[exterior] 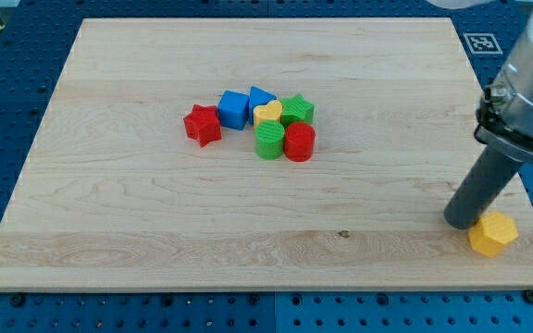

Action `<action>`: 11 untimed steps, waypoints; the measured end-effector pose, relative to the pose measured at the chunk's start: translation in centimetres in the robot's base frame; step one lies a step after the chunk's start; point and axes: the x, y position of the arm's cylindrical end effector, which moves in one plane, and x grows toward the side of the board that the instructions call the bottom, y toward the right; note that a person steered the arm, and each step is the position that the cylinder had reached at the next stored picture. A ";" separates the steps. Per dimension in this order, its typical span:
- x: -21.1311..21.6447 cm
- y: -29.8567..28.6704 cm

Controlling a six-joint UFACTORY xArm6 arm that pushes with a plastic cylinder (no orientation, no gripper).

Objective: Move your arm to the bottom right of the red circle

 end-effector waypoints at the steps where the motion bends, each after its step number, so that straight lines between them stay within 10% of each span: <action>1: 0.1 1.1; 11: -1.3 -12.3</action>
